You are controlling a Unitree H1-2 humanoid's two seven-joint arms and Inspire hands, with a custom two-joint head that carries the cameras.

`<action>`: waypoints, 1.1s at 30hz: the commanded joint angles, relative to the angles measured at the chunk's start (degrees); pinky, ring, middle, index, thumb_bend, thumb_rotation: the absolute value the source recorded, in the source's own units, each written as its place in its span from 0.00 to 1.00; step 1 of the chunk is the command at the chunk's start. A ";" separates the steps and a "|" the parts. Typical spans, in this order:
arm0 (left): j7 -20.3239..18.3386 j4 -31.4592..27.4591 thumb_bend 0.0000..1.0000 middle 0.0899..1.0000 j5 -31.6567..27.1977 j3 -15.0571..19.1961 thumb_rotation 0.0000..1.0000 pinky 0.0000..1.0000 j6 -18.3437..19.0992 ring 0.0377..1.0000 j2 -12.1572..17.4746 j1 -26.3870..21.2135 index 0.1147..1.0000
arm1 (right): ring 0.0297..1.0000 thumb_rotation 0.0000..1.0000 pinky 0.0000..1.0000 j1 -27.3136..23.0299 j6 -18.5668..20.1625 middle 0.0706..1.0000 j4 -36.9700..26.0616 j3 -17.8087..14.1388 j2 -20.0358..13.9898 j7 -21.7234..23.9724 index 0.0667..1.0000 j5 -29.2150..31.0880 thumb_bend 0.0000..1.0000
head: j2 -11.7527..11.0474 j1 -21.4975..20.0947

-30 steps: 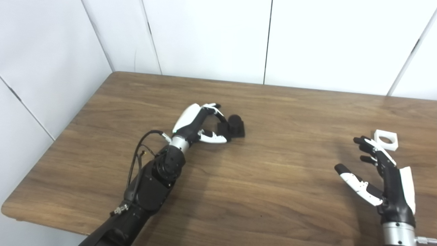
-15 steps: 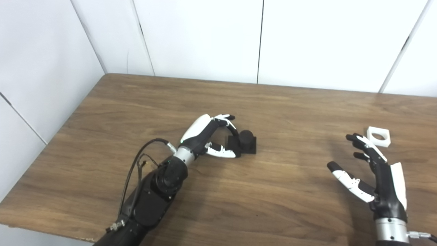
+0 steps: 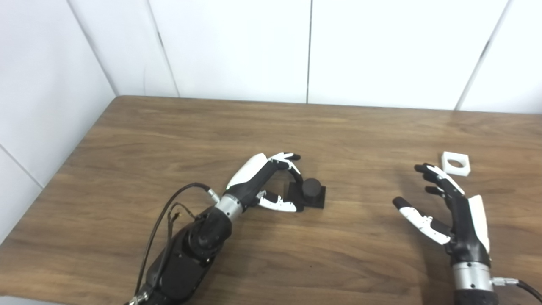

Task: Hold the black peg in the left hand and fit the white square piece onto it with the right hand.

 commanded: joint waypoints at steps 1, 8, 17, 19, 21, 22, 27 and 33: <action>-3.24 -1.15 0.52 0.89 0.47 -1.99 0.09 0.91 1.06 0.95 -0.74 1.54 0.42 | 0.82 0.48 0.75 -0.78 0.45 0.85 -2.82 0.16 0.97 -0.39 0.75 -0.14 0.63 | 0.48 -0.85; -3.06 -2.42 0.52 0.88 2.45 -3.21 0.09 0.89 1.27 0.94 -1.53 3.05 0.42 | 0.81 0.45 0.73 -0.98 0.51 0.85 -3.66 0.25 0.52 -0.66 0.74 -0.12 0.61 | 1.86 -3.63; -3.40 -2.39 0.52 0.88 2.99 -2.92 0.09 0.89 -0.18 0.94 -0.82 3.75 0.42 | 0.80 0.46 0.71 -1.81 1.43 0.84 -4.30 0.39 1.18 -1.20 0.74 -1.44 0.62 | 2.94 -11.70; -3.62 -2.39 0.52 0.88 3.18 -2.95 0.09 0.90 -0.27 0.94 -0.48 3.65 0.42 | 0.80 0.45 0.70 -2.12 1.25 0.85 -4.43 0.34 0.89 -1.31 0.74 -2.00 0.61 | 2.93 -12.02; -3.79 -2.52 0.52 0.88 3.49 -2.97 0.09 0.89 -0.22 0.94 -0.11 3.58 0.42 | 0.81 0.44 0.71 -2.45 1.52 0.85 -4.98 0.11 0.66 -1.29 0.74 -2.56 0.61 | 2.89 -12.85; -3.80 -2.61 0.52 0.88 3.69 -2.97 0.09 0.90 -0.17 0.94 0.07 3.61 0.42 | 0.83 0.44 0.72 -2.62 1.81 0.85 -5.37 -0.04 0.49 -1.20 0.74 -2.97 0.61 | 2.82 -13.49; -2.46 -2.25 0.52 0.87 5.52 -2.83 0.09 0.89 -1.07 0.92 0.53 3.81 0.42 | 0.84 0.46 0.71 -4.33 2.51 0.84 -6.24 -1.32 -1.40 -2.04 0.74 -6.58 0.61 | 2.56 -17.54; -3.29 -2.36 0.52 0.87 5.20 -2.50 0.08 0.88 -1.26 0.93 1.13 4.08 0.42 | 0.83 0.44 0.72 -7.83 5.16 0.84 -6.98 -3.43 -5.53 -0.82 0.74 -9.58 0.63 | 1.97 -21.70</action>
